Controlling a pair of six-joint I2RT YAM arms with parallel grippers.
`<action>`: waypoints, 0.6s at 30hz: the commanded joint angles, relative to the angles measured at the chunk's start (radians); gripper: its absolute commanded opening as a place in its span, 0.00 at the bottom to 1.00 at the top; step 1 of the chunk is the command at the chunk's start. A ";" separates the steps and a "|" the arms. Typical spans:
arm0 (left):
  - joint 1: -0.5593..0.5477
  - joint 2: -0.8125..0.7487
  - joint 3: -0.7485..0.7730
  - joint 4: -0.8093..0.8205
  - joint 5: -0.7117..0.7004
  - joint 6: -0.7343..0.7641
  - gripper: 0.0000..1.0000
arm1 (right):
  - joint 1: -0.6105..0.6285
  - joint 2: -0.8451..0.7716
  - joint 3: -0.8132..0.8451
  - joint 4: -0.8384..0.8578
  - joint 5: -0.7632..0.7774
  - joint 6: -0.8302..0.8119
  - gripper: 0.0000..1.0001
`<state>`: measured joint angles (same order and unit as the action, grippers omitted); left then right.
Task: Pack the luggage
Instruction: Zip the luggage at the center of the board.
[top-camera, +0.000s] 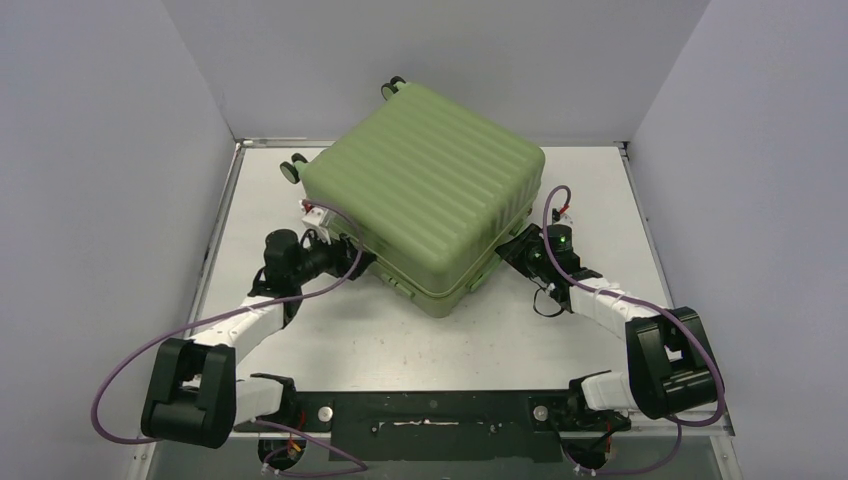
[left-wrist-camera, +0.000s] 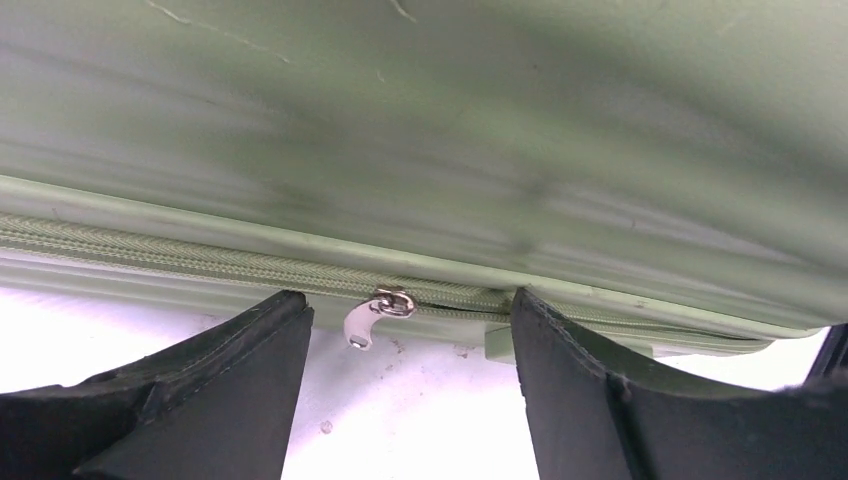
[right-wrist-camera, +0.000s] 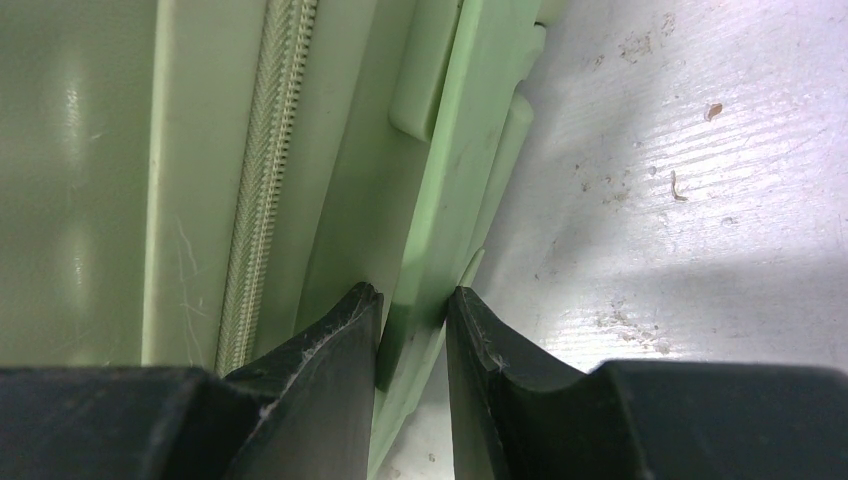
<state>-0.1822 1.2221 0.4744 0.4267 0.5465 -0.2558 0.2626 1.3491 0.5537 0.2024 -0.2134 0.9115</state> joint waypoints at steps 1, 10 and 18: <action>-0.014 -0.018 -0.018 0.264 0.184 -0.108 0.65 | 0.047 0.032 -0.017 0.023 -0.180 -0.048 0.00; -0.046 -0.300 -0.008 -0.248 0.021 -0.041 0.07 | 0.044 0.052 -0.026 0.040 -0.196 -0.052 0.00; -0.045 -0.350 0.024 -0.385 -0.305 -0.097 0.76 | 0.034 0.045 -0.028 0.025 -0.195 -0.067 0.00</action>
<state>-0.2298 0.8734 0.4469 0.1303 0.4145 -0.3122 0.2623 1.3670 0.5514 0.2317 -0.2550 0.9020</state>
